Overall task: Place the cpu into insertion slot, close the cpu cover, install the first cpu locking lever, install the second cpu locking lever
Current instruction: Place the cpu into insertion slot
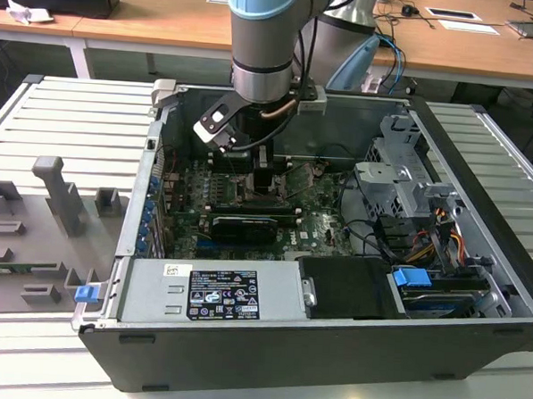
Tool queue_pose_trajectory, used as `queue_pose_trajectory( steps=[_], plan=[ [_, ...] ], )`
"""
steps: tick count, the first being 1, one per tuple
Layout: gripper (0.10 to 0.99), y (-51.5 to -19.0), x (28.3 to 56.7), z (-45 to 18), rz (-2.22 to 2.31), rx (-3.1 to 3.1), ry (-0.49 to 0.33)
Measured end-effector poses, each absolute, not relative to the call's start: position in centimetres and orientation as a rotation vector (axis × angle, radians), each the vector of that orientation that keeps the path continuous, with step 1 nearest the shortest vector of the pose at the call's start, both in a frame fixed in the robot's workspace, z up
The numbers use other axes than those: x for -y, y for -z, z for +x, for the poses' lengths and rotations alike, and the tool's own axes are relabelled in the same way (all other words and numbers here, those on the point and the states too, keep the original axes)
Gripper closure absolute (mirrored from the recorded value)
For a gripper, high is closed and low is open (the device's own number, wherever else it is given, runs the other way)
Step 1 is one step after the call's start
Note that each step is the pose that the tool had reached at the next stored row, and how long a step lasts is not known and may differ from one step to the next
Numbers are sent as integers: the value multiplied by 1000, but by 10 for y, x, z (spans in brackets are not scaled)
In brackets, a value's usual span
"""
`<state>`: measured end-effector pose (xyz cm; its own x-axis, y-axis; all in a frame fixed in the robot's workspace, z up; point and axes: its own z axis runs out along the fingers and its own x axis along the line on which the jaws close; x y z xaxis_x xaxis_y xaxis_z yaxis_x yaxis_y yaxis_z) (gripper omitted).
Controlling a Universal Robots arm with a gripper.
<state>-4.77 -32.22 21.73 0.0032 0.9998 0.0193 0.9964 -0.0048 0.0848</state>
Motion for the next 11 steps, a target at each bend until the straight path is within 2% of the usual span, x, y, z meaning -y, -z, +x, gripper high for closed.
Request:
queue_pose_trajectory(
  steps=[11],
  plan=[
    [561, -206, 317, -48, 2203, -2166, -109]
  ],
)
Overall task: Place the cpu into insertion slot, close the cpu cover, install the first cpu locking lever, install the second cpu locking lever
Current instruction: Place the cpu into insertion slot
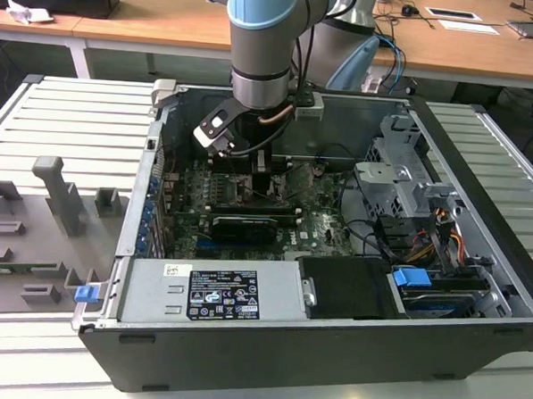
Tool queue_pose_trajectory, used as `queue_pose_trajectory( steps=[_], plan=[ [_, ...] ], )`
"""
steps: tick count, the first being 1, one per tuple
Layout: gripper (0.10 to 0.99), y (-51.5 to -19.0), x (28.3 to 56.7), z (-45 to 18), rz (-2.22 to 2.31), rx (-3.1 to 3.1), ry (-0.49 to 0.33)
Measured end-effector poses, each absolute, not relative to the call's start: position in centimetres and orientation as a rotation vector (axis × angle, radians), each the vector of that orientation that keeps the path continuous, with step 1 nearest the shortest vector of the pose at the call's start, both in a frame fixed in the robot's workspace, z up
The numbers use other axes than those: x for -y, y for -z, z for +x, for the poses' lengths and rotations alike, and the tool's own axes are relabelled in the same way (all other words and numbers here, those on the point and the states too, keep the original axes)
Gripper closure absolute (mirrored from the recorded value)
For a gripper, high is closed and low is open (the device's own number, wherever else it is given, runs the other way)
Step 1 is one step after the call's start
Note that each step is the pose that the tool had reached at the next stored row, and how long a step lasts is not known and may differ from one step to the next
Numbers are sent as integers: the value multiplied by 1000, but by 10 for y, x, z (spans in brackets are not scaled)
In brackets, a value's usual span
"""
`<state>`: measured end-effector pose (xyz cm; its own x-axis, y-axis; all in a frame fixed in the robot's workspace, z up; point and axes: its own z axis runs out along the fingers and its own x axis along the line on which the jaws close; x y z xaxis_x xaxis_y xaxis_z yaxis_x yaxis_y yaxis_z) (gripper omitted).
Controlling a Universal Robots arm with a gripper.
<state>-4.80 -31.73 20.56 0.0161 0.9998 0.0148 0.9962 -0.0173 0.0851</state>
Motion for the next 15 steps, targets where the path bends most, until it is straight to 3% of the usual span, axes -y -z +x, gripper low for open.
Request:
queue_pose_trajectory(
  steps=[15],
  plan=[
    [561, -199, 317, -48, 2212, -2157, -110]
  ],
)
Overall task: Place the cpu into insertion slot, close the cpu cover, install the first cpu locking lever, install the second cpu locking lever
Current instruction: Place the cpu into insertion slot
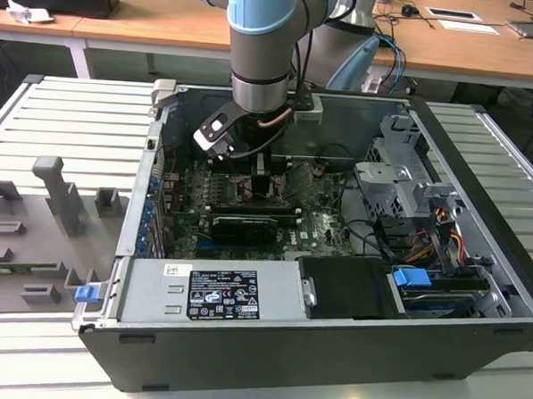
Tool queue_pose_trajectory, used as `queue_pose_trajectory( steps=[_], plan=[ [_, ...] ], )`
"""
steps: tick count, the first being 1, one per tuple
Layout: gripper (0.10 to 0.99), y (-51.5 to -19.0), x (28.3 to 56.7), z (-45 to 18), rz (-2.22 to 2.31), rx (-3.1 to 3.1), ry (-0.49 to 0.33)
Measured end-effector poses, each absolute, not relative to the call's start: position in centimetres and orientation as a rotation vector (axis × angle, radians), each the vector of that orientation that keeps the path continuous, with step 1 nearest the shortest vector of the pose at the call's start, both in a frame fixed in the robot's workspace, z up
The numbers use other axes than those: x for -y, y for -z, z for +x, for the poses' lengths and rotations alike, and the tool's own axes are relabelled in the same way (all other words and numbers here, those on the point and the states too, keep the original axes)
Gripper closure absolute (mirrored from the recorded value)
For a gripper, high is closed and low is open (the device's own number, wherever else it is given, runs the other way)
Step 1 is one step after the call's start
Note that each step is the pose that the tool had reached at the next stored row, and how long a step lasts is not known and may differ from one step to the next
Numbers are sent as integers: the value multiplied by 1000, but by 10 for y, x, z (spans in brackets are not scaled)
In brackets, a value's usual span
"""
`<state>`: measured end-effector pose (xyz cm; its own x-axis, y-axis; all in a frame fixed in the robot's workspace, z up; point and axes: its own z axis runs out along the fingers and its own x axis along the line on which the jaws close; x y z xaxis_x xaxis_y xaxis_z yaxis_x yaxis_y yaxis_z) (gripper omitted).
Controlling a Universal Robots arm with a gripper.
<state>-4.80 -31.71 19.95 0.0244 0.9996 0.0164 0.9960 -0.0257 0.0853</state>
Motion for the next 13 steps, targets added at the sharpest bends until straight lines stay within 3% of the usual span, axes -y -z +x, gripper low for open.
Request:
queue_pose_trajectory(
  steps=[2, 3, 13],
  plan=[
    [549, -200, 317, -48, 2212, -2157, -109],
    [482, -200, 317, -48, 2212, -2157, -108],
    [482, -209, 317, -62, 2212, -2157, -109]
  ],
)
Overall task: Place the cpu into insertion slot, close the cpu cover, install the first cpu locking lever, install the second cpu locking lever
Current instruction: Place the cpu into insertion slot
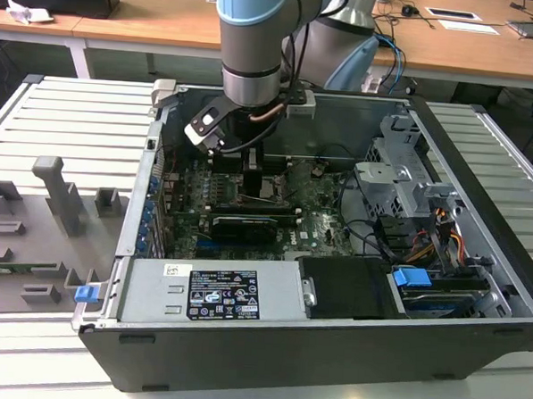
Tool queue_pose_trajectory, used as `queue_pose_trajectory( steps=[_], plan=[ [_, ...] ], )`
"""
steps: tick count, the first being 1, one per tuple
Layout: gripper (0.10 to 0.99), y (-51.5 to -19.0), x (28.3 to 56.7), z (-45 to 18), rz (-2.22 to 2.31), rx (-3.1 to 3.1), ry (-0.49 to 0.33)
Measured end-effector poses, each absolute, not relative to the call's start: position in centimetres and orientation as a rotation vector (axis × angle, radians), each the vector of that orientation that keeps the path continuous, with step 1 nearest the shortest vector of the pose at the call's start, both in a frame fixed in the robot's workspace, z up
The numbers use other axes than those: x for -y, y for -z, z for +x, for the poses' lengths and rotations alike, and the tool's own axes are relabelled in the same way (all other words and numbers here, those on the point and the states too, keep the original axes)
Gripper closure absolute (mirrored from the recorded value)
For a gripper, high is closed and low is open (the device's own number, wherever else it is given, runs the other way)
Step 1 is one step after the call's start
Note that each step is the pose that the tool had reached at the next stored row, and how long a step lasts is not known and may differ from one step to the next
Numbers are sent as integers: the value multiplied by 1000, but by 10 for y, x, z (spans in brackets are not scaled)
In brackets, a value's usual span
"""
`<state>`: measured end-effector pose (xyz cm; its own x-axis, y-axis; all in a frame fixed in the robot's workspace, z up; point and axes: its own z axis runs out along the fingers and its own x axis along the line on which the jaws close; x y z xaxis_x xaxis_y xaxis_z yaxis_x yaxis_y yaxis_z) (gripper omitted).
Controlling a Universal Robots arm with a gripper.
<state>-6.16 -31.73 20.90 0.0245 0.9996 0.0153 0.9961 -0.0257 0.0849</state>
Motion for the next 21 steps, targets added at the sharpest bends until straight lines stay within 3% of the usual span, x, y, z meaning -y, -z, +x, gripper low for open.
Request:
queue_pose_trajectory(
  steps=[21],
  plan=[
    [482, -223, 317, -81, 2234, -2175, -156]
  ],
)
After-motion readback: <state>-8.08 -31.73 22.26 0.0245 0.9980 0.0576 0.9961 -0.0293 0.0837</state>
